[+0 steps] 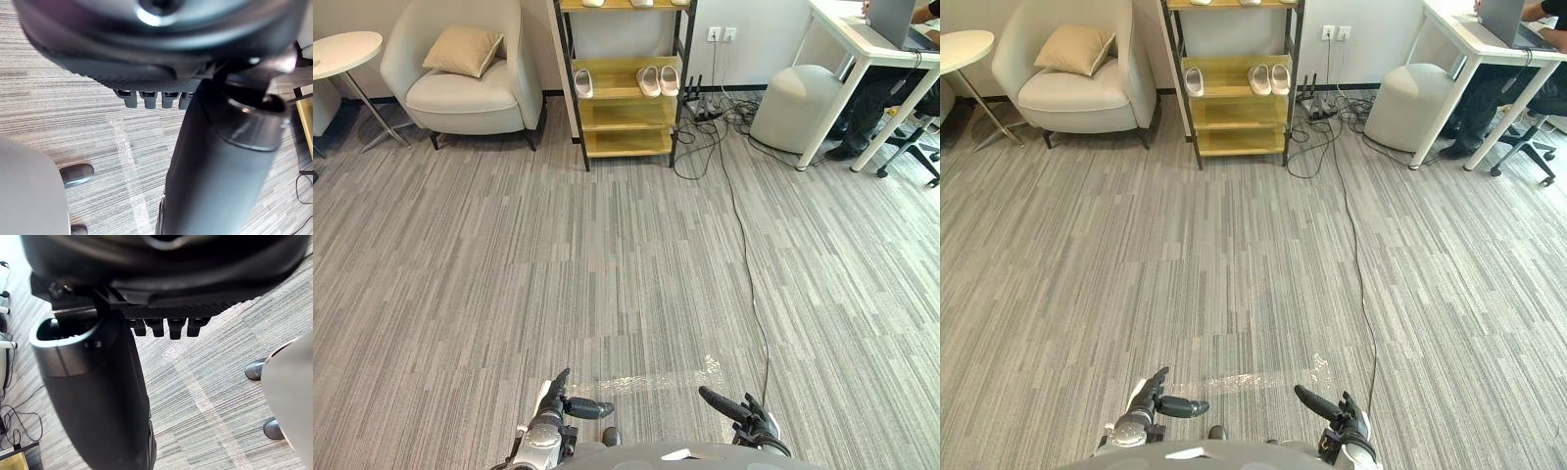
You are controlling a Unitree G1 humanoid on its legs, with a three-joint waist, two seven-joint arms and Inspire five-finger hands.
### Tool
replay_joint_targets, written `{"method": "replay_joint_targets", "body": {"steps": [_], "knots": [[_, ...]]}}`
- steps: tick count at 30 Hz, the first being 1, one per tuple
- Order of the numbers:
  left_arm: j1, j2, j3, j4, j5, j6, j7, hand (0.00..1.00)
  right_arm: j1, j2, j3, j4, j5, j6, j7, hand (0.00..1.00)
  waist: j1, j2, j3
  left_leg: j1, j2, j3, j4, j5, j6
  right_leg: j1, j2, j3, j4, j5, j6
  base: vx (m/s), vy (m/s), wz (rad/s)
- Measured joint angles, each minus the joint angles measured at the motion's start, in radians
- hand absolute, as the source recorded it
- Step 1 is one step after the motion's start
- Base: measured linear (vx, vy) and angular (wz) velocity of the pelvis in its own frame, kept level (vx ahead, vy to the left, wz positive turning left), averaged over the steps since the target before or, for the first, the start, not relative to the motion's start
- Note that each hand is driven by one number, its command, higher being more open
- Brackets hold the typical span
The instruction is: Organize the slippers on the shoe rack
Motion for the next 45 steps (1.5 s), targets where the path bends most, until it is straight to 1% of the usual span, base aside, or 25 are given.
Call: {"method": "replay_joint_targets", "body": {"steps": [18,23,25,27,29,31,32,33,34,35,36,37,38,39,40,41,42,44,45], "knots": [[-0.012,0.0,-0.001,0.015,0.017,0.0,-0.003,1.0,-0.013,0.001,0.0,0.018,-0.018,0.002,-0.001,1.0,0.0,-0.004,0.003,0.0,0.0,0.004,-0.005,0.0,0.0,0.004,0.0,-0.002,-0.007,0.0,0.001,-0.02,-0.006,0.0],[-0.016,0.002,0.0,0.015,0.015,0.0,-0.011,1.0,-0.023,-0.001,0.013,0.02,-0.057,0.003,0.002,1.0,0.0,-0.007,0.009,-0.007,0.0,0.008,-0.005,0.0,0.0,-0.001,0.001,-0.003,-0.012,0.0,0.001,0.0,0.0,0.0],[-0.018,0.003,0.0,0.015,0.014,0.0,-0.012,1.0,-0.029,-0.007,0.038,0.019,-0.075,0.003,0.002,1.0,0.0,-0.007,0.014,-0.019,0.0,0.015,-0.006,-0.001,0.001,-0.015,0.001,0.001,-0.013,0.0,0.001,0.0,-0.001,-0.05],[-0.023,0.003,0.0,0.015,0.005,0.0,-0.013,1.0,-0.036,-0.01,0.041,0.019,-0.087,0.004,0.002,1.0,0.0,-0.006,0.024,-0.023,0.0,0.022,-0.005,-0.007,0.009,-0.019,0.002,0.005,-0.016,0.001,0.0,0.01,0.003,-0.08],[-0.023,0.005,0.001,0.014,-0.006,0.001,-0.012,1.0,-0.038,-0.011,0.048,0.018,-0.104,0.007,0.002,1.0,0.003,-0.008,0.025,-0.026,0.0,0.039,0.002,-0.025,0.028,-0.027,0.002,0.021,-0.02,0.0,0.001,0.02,0.022,-0.23],[-0.025,0.008,0.001,0.003,-0.014,0.001,-0.014,1.0,-0.053,-0.012,0.048,0.018,-0.114,0.008,0.002,1.0,0.004,-0.01,0.03,-0.074,0.003,0.061,0.074,-0.074,0.033,-0.067,-0.004,0.038,0.03,-0.024,0.016,0.04,0.042,-0.28],[-0.026,0.011,0.001,-0.006,-0.028,0.001,-0.015,1.0,-0.059,-0.013,0.048,0.017,-0.114,0.009,0.003,1.0,0.001,-0.011,0.039,-0.11,0.005,0.067,0.153,-0.123,0.036,-0.102,-0.012,0.039,0.102,-0.06,0.03,0.05,0.042,-0.15],[-0.029,0.012,0.001,-0.008,-0.035,0.002,-0.016,1.0,-0.059,-0.015,0.048,0.017,-0.114,0.009,0.003,1.0,0.001,-0.011,0.044,-0.124,0.007,0.068,0.194,-0.149,0.039,-0.118,-0.017,0.034,0.15,-0.083,0.042,0.09,0.059,-0.19],[-0.029,0.012,0.001,-0.014,-0.051,0.002,-0.013,1.0,-0.059,-0.021,0.044,0.014,-0.11,0.013,0.003,1.0,0.003,-0.005,0.055,-0.136,0.016,0.072,0.263,-0.201,0.042,-0.16,-0.027,0.023,0.289,-0.127,0.078,0.08,0.057,-0.15],[-0.029,0.011,0.0,-0.014,-0.054,0.002,-0.01,1.0,-0.059,-0.024,0.044,0.001,-0.109,0.012,0.001,1.0,0.002,-0.002,0.059,-0.129,0.02,0.073,0.299,-0.23,0.047,-0.22,-0.044,-0.003,0.457,-0.15,0.101,0.08,0.068,-0.13],[-0.029,0.011,-0.001,-0.014,-0.055,0.001,-0.01,1.0,-0.059,-0.024,0.044,-0.006,-0.109,0.012,0.001,1.0,0.002,-0.003,0.061,-0.124,0.02,0.073,0.306,-0.235,0.053,-0.242,-0.051,-0.011,0.521,-0.15,0.101,0.07,0.059,0.01],[-0.031,0.016,-0.004,-0.015,-0.059,0.001,-0.012,1.0,-0.058,-0.021,0.044,-0.015,-0.108,0.009,0.002,1.0,0.001,-0.01,0.065,-0.107,0.015,0.067,0.315,-0.245,0.061,-0.295,-0.073,-0.028,0.65,-0.145,0.105,0.24,0.079,0.18],[-0.038,0.025,-0.007,-0.012,-0.062,0.003,-0.011,1.0,-0.06,-0.02,0.04,-0.022,-0.105,0.004,0.003,1.0,0.0,-0.023,0.076,-0.083,0.004,0.049,0.323,-0.264,0.074,-0.361,-0.107,-0.043,0.808,-0.158,0.086,0.27,0.061,0.29],[-0.042,0.027,-0.007,-0.01,-0.063,0.005,-0.009,1.0,-0.062,-0.02,0.039,-0.023,-0.099,0.002,0.004,1.0,0.0,-0.027,0.079,-0.07,0.004,0.036,0.326,-0.275,0.078,-0.381,-0.116,-0.054,0.846,-0.183,0.072,0.28,0.041,0.49],[-0.048,0.024,-0.006,-0.006,-0.063,0.008,-0.006,1.0,-0.068,-0.024,0.04,-0.024,-0.089,0.001,0.006,1.0,-0.002,-0.022,0.083,-0.042,0.013,0.011,0.314,-0.287,0.075,-0.411,-0.127,-0.082,0.843,-0.211,0.048,0.25,-0.013,0.51],[-0.047,0.02,-0.004,-0.005,-0.063,0.008,-0.006,1.0,-0.076,-0.03,0.041,-0.024,-0.077,0.0,0.006,1.0,-0.004,-0.013,0.089,-0.011,0.033,-0.007,0.289,-0.293,0.068,-0.44,-0.132,-0.111,0.787,-0.22,0.041,0.26,-0.028,0.5],[-0.048,0.016,-0.001,-0.005,-0.064,0.009,-0.006,1.0,-0.077,-0.033,0.04,-0.03,-0.073,-0.001,0.006,1.0,-0.005,-0.005,0.094,0.007,0.047,-0.017,0.269,-0.295,0.064,-0.462,-0.13,-0.123,0.733,-0.219,0.041,0.37,-0.069,0.36],[-0.046,0.007,0.0,-0.004,-0.065,0.01,-0.005,1.0,-0.081,-0.045,0.041,-0.046,-0.073,-0.007,0.006,1.0,-0.008,0.014,0.104,0.039,0.08,-0.032,0.234,-0.301,0.05,-0.505,-0.117,-0.133,0.616,-0.204,0.043,0.34,-0.107,0.25],[-0.045,0.004,0.0,-0.004,-0.065,0.01,-0.006,1.0,-0.084,-0.049,0.04,-0.057,-0.071,-0.007,0.006,1.0,-0.01,0.024,0.11,0.06,0.101,-0.038,0.213,-0.307,0.036,-0.524,-0.104,-0.132,0.535,-0.168,0.045,0.43,-0.17,0.33]]}}
